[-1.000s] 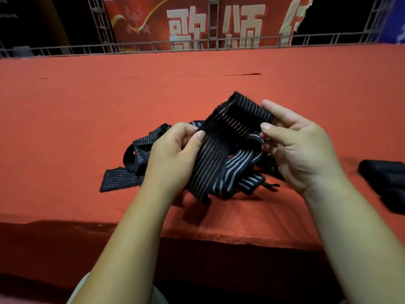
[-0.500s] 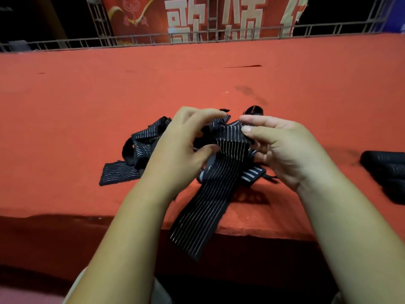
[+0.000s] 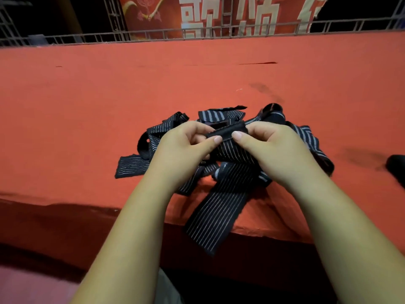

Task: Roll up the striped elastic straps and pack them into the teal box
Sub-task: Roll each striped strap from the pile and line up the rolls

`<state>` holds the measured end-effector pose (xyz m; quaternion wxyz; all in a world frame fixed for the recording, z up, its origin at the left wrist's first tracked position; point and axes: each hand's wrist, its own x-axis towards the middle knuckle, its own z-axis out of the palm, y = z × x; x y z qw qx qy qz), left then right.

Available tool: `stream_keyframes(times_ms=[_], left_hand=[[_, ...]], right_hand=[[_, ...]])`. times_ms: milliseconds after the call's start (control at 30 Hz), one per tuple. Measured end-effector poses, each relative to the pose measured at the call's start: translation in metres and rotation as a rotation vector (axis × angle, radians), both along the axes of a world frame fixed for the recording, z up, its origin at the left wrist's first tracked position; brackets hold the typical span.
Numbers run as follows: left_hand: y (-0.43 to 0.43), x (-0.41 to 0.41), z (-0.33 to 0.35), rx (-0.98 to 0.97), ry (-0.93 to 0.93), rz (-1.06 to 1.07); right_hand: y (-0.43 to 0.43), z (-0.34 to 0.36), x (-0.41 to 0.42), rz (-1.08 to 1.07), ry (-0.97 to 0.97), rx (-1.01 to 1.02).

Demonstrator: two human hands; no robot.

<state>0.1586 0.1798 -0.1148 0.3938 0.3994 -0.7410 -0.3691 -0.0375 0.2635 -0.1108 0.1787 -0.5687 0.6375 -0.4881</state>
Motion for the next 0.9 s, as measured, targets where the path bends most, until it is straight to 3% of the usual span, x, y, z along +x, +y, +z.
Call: stream_keyframes(times_ms=[100,300,467,533,667,767,900], left_hand=[[-0.012,0.019,-0.005,0.037,-0.040,0.082],[-0.032,0.063,-0.013,-0.015,-0.122,0.424],[-0.027,0.061,-0.029,0.027,-0.615,0.307],[-0.025,0.052,-0.037,0.015,-0.695,0.332],[-0.029,0.044,-0.042,0.130,-0.477,0.335],[-0.029,0.046,-0.039,0.269,-0.305,0.235],[-0.022,0.047,-0.027,0.313,-0.138,0.100]], right_hand=[[-0.007,-0.010,0.012,-0.041,0.149,0.048],[-0.023,-0.019,0.031,-0.074,0.251,0.102],[-0.034,-0.023,0.035,-0.113,0.246,0.093],[-0.036,-0.024,0.034,-0.128,0.236,0.084],[-0.035,-0.023,0.030,-0.148,0.248,0.084],[-0.032,-0.020,0.021,-0.155,0.280,0.065],[-0.025,-0.015,0.007,-0.210,0.216,-0.048]])
